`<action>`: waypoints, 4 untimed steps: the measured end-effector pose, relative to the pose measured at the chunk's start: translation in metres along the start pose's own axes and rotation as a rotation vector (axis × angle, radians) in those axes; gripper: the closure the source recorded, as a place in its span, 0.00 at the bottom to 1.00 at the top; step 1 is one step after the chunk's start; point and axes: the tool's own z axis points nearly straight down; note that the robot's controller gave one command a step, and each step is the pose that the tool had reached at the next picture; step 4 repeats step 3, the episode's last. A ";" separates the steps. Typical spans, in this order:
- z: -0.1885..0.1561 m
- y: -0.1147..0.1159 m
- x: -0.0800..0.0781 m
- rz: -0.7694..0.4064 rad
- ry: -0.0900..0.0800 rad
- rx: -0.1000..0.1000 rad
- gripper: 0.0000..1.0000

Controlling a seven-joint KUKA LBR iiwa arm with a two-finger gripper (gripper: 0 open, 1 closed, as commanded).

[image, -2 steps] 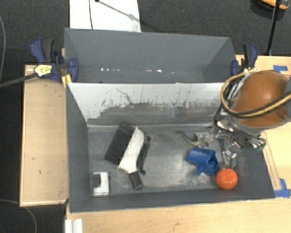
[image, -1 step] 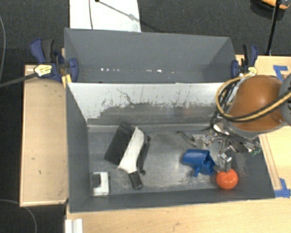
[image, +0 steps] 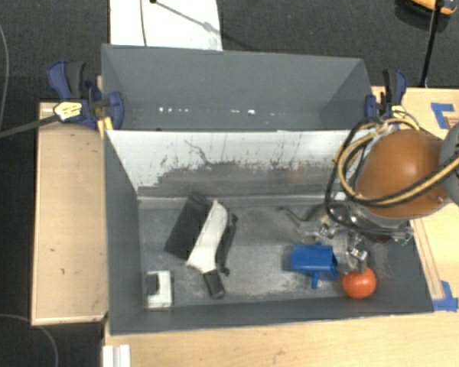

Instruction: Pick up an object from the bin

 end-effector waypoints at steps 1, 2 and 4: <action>0.003 0.012 -0.012 -0.154 0.004 -0.001 0.00; 0.004 0.045 -0.026 -0.262 -0.005 0.004 1.00; 0.004 0.045 -0.026 -0.262 -0.005 0.004 1.00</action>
Offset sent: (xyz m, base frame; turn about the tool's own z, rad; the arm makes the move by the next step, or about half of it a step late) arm -0.0201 0.0486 -0.0060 -0.2628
